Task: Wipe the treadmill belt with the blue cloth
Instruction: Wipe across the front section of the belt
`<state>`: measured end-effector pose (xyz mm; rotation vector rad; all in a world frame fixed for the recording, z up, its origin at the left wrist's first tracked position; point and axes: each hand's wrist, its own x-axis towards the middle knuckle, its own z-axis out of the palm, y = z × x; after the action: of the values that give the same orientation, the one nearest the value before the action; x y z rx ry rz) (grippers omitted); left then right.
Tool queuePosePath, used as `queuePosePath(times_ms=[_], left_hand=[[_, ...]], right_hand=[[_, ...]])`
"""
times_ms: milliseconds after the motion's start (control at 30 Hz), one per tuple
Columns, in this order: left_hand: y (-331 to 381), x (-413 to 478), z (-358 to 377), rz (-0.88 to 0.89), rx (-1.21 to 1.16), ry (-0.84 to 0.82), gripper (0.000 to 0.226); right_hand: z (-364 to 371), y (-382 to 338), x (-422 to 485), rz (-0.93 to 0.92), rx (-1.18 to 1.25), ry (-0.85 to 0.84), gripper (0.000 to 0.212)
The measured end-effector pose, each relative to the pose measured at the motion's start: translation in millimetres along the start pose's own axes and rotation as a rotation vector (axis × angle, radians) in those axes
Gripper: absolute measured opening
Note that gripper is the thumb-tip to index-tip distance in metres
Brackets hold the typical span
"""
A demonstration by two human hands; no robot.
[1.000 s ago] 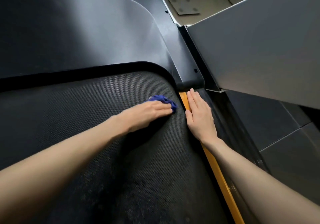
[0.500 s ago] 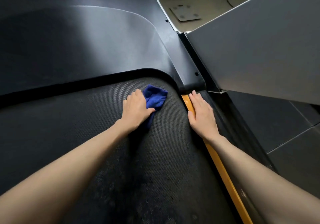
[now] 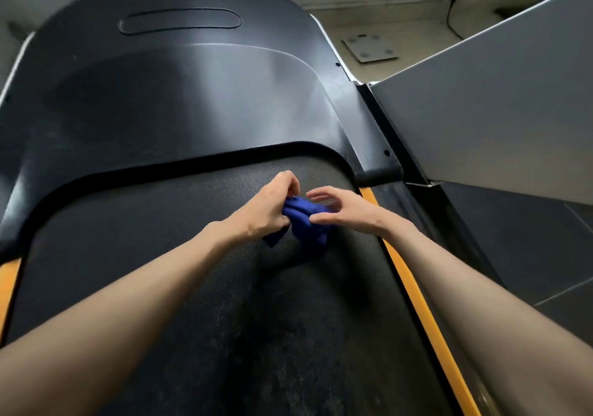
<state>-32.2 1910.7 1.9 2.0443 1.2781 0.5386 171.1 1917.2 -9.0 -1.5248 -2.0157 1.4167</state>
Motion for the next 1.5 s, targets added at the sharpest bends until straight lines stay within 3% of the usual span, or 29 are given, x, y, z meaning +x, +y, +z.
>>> queuePosePath(times_ms=[100, 200, 267, 333, 400, 500, 600, 700, 933, 1000, 1033, 1100, 1133, 1167, 1233, 1300, 1367, 1500], left_hand=[[-1, -5, -3, -0.027, 0.071, -0.041, 0.033], [-6, -8, -6, -0.090, 0.241, -0.102, 0.033], [-8, -8, -11, -0.164, 0.302, -0.181, 0.036], [-8, -10, -16, -0.237, 0.228, -0.248, 0.037], [-4, -11, -20, -0.254, 0.123, -0.243, 0.032], [2, -11, -22, -0.273, -0.011, -0.208, 0.031], [0, -15, -21, -0.377, -0.061, -0.337, 0.035], [-7, -22, -22, -0.433, -0.230, -0.428, 0.034], [-8, -31, -27, -0.679, -0.650, -0.360, 0.024], [-7, -29, -24, -0.736, -0.524, -0.314, 0.027], [-10, -27, -21, -0.718, -0.294, -0.299, 0.035], [-15, -23, -12, -0.542, 0.455, -0.207, 0.053], [-13, -21, -7, -0.366, 0.730, -0.097, 0.057], [-11, -19, -1, -0.161, 0.833, -0.010, 0.055], [-10, -13, 9, 0.227, 0.753, -0.025, 0.057], [-12, -7, 21, 0.500, 0.788, -0.243, 0.064], [-18, 1, 34, 0.622, 0.867, -0.417, 0.066], [-33, 23, 42, 0.785, 0.749, -0.513, 0.061]], right_hand=[[6, 4, -4, 0.003, 0.130, 0.109, 0.043], [5, -6, -3, -0.047, -0.023, 0.171, 0.021], [2, -13, -4, -0.106, -0.183, 0.305, 0.012], [-1, -18, -5, -0.136, -0.221, 0.402, 0.007], [-3, -25, -8, -0.127, -0.129, 0.356, 0.002], [2, -38, -12, -0.099, -0.054, 0.389, 0.005], [11, -45, -14, -0.107, -0.107, 0.457, 0.006], [15, -46, -17, -0.097, -0.143, 0.420, 0.010], [21, -29, -20, -0.017, -0.288, 0.482, 0.017], [22, -23, -18, 0.030, -0.402, 0.494, 0.019], [23, -20, -18, 0.053, -0.493, 0.481, 0.020], [23, -14, -16, 0.101, -0.674, 0.467, 0.026], [20, -11, -15, 0.114, -0.735, 0.500, 0.030], [16, -8, -15, 0.111, -0.776, 0.564, 0.033], [4, -2, -17, 0.090, -0.790, 0.688, 0.035], [-8, 11, -22, 0.071, -0.761, 0.729, 0.039], [-17, 29, -30, 0.139, -0.746, 0.659, 0.046], [-22, 63, -50, 0.231, -0.736, 0.398, 0.056]])
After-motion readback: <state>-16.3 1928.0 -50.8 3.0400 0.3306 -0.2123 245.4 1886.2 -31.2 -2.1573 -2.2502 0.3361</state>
